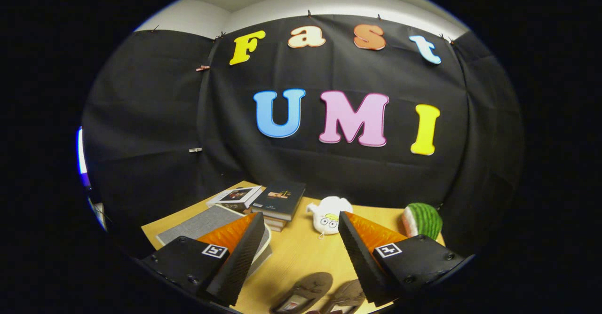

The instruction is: Open the storage box then place both shoes into the box .Put the left shoe in first, then the right shoe, with the right side of both shoes facing outward in a uniform manner.

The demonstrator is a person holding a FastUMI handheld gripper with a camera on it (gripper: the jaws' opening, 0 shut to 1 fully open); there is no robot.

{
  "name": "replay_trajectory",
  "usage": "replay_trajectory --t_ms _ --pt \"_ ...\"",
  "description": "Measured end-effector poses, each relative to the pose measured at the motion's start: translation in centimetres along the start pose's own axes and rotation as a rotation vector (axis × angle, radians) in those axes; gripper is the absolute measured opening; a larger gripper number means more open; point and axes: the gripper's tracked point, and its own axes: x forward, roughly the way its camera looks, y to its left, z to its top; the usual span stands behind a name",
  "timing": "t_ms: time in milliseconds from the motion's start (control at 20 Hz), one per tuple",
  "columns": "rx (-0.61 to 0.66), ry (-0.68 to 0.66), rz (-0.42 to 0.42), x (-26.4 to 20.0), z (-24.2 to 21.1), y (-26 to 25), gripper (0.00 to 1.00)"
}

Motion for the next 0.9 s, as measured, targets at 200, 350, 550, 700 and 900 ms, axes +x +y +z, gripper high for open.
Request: replay_trajectory --t_ms 200,350,550,700,900 --pt "0.216 0.146 0.201 1.7 -4.5 2.6 0.99" --pt "0.416 0.261 0.347 2.0 -7.7 4.8 0.98" --pt "0.59 0.382 0.432 2.5 -11.9 6.0 0.98" --pt "0.648 0.452 0.486 2.4 -15.4 6.9 0.98" --pt "0.754 0.559 0.543 3.1 -19.4 8.7 0.98"
